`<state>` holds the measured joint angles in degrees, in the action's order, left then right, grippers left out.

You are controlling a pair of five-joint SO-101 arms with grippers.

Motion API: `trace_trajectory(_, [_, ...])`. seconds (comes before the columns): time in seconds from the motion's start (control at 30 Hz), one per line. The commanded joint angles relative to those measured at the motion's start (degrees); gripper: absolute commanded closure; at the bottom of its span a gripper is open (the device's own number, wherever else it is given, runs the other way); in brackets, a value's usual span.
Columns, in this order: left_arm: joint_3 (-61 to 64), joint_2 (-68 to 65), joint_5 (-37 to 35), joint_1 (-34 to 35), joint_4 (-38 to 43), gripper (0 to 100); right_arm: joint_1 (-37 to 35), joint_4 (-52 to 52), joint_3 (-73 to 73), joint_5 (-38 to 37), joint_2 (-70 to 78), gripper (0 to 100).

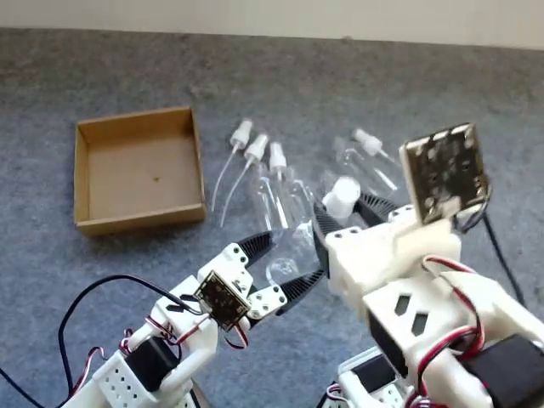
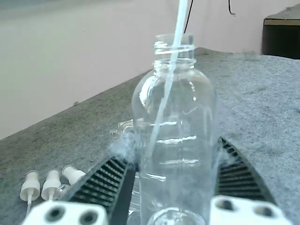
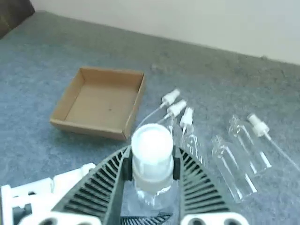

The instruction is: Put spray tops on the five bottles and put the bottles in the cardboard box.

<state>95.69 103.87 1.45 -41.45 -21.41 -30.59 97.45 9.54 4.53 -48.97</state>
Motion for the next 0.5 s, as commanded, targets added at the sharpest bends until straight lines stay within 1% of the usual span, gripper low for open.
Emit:
trace_trajectory(0.0, [-1.5,0.7,0.5,1.1,1.3,88,-1.4,-8.1,-12.4,0.2,-6.7,93.5])
trace_trajectory(0.03, [-1.5,0.7,0.5,1.1,1.3,88,-1.4,-10.2,-16.0,0.0,-8.7,93.5])
trace_trajectory(0.13, [-1.5,0.7,0.5,1.1,1.3,88,-1.4,-15.9,-26.5,-4.6,-15.1,93.5])
trace_trajectory(0.23, [-1.5,0.7,0.5,1.1,1.3,88,-1.2,-20.1,-34.7,-7.1,-21.0,93.5])
trace_trajectory(0.33, [-1.5,0.7,0.5,1.1,1.3,88,-1.3,-21.6,-40.7,-7.8,-24.4,93.3])
trace_trajectory(0.47, [-1.3,0.7,0.5,1.1,1.3,88,-1.2,-21.8,-43.0,-7.9,-24.6,86.8])
